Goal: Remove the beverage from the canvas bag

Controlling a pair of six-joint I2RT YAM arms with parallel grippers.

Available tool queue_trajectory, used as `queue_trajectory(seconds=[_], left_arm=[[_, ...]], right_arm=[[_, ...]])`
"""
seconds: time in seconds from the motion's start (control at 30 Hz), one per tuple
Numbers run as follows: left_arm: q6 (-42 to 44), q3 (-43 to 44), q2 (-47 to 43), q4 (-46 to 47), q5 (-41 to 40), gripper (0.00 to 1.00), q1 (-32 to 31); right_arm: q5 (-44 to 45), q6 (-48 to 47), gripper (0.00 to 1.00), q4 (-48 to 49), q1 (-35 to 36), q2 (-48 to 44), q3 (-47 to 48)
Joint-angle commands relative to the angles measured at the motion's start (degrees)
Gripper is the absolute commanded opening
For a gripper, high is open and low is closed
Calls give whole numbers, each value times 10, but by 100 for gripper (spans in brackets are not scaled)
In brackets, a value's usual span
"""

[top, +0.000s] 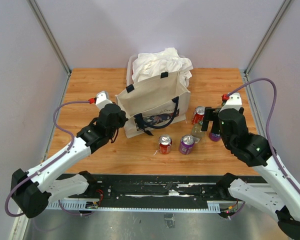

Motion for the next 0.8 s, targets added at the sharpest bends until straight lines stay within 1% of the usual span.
queue_trajectory(seconds=[0.0,0.07,0.1,0.13,0.17,0.3,0.33,0.37,0.6,0.77], left_arm=[[-22,-3,-46,-39,-58,0,6],[-29,-12,-72,-53,-65,2,6],[-31,-18,-82,-56,-65,8,6],[-33,-24,-92,-57,-64,17,6],[-34,-31,-101,-57,-61,28,6],[-42,-44,-122,-63,-54,90,6],[-43,-44,-125,-67,-54,98,6],[-43,-44,-129,-69,-55,99,6],[-31,-30,-179,-102,-81,100,6],[-8,-10,-230,-143,-79,100,6]], right_arm=[[-20,6,93,-19,-25,-15,1],[-9,2,95,-24,-27,-17,7],[-6,-1,96,-27,-27,-18,11],[-5,-2,98,-30,-27,-18,13],[-6,-3,100,-32,-27,-18,15],[-11,-1,99,-44,-27,-15,24],[-13,0,98,-48,-27,-15,26],[-15,-2,98,-49,-27,-15,29],[-16,-31,98,-50,-27,-35,39],[-12,-21,98,-90,-27,-22,74]])
